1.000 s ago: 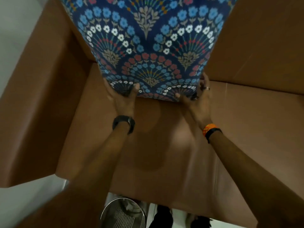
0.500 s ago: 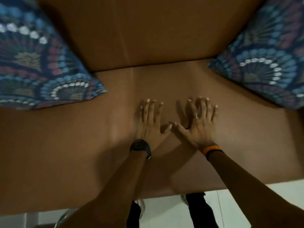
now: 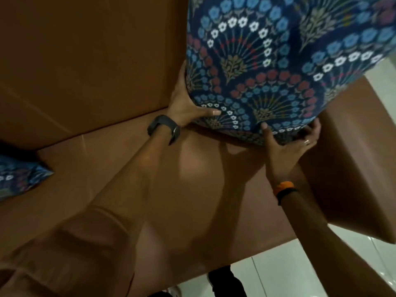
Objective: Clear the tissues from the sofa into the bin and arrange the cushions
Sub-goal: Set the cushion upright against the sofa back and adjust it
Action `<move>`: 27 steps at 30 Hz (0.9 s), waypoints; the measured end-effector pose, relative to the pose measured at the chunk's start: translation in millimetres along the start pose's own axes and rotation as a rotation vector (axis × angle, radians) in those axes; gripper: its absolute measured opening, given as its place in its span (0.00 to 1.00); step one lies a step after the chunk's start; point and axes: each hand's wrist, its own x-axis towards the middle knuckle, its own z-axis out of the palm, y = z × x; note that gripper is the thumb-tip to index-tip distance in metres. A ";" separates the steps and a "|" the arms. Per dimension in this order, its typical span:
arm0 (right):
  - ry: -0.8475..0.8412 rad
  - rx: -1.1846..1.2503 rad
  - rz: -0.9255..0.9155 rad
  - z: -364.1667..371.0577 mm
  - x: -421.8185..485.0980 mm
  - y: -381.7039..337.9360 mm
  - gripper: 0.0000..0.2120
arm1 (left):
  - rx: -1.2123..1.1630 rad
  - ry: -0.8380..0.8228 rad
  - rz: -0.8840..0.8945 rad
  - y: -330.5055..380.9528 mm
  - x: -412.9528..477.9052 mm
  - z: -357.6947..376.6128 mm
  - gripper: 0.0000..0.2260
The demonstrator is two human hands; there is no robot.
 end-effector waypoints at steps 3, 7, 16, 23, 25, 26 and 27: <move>-0.247 0.045 0.055 4.6 22.4 -14.6 0.57 | -0.043 -0.029 -0.078 -7.2 -13.9 -16.6 0.56; -0.495 0.064 -0.056 21.3 28.7 -35.8 0.46 | -0.122 0.145 -0.073 -30.8 -76.5 -27.8 0.48; -0.859 0.179 -0.191 102.0 -26.4 -80.2 0.40 | -0.184 0.395 -0.170 -56.8 -129.2 -103.7 0.46; -0.780 0.134 -0.195 112.1 -52.2 -72.1 0.33 | -0.199 0.398 -0.162 -73.0 -130.0 -121.3 0.45; -0.713 0.112 -0.196 113.6 -56.0 -69.6 0.35 | -0.199 0.357 -0.195 -73.9 -131.7 -117.1 0.45; -0.686 0.104 -0.200 113.1 -57.6 -69.1 0.36 | -0.198 0.357 -0.194 -75.2 -134.6 -115.4 0.44; -0.672 0.097 -0.195 111.5 -59.0 -69.0 0.35 | -0.207 0.361 -0.191 -76.0 -138.3 -114.6 0.44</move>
